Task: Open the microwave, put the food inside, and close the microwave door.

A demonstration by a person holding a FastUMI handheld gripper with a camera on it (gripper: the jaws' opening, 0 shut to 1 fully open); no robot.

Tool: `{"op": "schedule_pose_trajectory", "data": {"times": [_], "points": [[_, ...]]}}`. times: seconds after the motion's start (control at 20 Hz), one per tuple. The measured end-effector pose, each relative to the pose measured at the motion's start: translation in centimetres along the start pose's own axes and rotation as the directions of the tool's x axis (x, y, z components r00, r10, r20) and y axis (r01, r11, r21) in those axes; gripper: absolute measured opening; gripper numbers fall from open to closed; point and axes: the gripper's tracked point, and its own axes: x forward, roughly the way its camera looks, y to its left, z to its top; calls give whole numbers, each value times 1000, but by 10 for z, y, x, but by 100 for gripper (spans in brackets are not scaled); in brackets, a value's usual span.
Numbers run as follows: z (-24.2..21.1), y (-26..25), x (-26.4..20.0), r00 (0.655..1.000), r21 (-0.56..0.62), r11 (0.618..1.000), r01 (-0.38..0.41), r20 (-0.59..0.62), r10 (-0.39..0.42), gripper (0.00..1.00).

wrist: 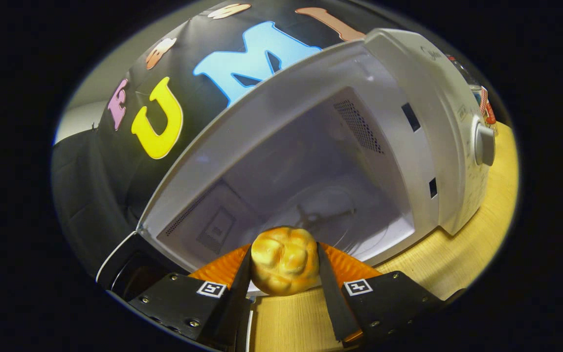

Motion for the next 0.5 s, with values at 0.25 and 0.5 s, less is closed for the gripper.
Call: {"op": "schedule_pose_trajectory", "data": {"times": [0.25, 0.5], "points": [[-2, -10, 16, 1000, -6, 1000, 30, 6, -30, 73], [-2, -14, 26, 998, -7, 998, 58, 12, -58, 85]]}}
